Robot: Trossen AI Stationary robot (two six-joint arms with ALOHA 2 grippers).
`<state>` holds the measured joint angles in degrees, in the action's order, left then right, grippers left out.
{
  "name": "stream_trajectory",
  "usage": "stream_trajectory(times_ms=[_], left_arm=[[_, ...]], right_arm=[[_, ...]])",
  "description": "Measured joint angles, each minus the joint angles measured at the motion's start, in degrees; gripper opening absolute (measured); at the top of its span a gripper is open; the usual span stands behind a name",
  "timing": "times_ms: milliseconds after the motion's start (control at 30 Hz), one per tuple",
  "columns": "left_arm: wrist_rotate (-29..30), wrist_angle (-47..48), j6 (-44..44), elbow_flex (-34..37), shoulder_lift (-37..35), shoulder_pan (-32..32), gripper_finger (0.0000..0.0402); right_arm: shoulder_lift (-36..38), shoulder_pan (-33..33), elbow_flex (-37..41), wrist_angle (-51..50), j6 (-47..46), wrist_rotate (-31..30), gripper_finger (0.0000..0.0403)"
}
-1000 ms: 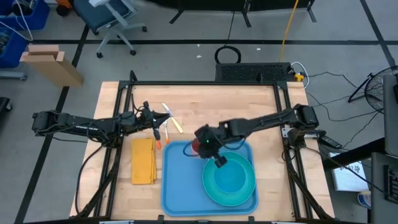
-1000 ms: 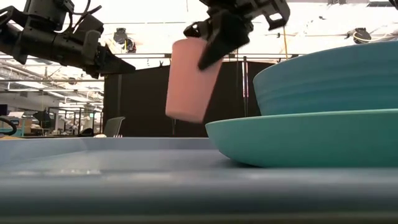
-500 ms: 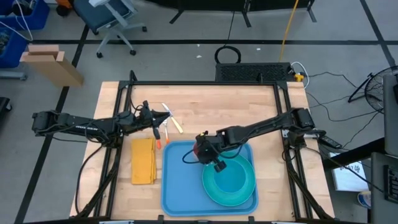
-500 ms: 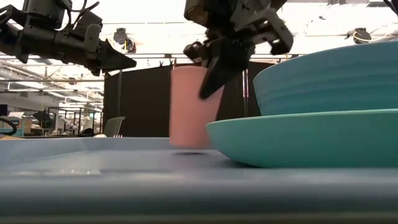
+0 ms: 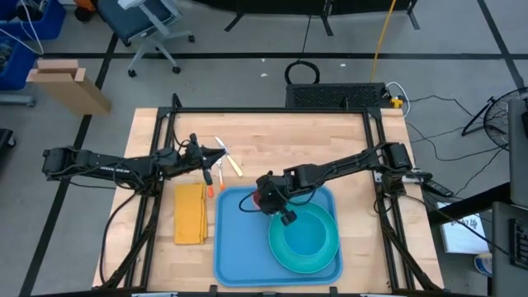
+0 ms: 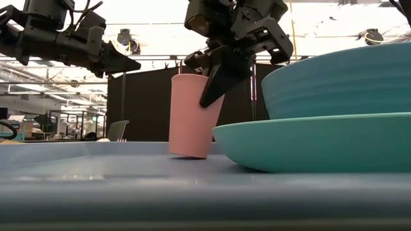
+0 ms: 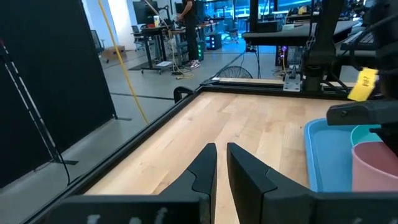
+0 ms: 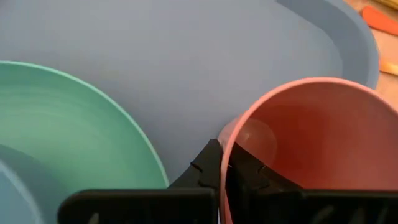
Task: Set up tray
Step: Put the pink cup on the blue serving tray to the top left of the light green plate, then put the yellow napkin on the blue serving tray to the left of the light green plate
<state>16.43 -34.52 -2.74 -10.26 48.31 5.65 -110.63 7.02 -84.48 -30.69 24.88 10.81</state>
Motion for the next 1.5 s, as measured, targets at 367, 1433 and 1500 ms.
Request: stream_trajectory(times_ms=[367, 1433, 1500], left_arm=[[0.00, 0.02, -0.05, 0.00, 0.00, 0.02, 0.0042], [-3.08, 0.02, 0.24, 0.00, 0.00, 0.00, 0.0042], [-3.08, 0.02, 0.24, 0.00, 0.00, 0.00, 0.0042]], right_arm=[[0.28, 0.37, -0.22, -4.58, -1.03, -0.44, 0.0000], [2.17, 1.78, 0.06, -2.90, -4.71, -4.82, 0.0140], [2.77, 2.44, 0.06, -2.34, -4.72, -4.78, 0.0144]])
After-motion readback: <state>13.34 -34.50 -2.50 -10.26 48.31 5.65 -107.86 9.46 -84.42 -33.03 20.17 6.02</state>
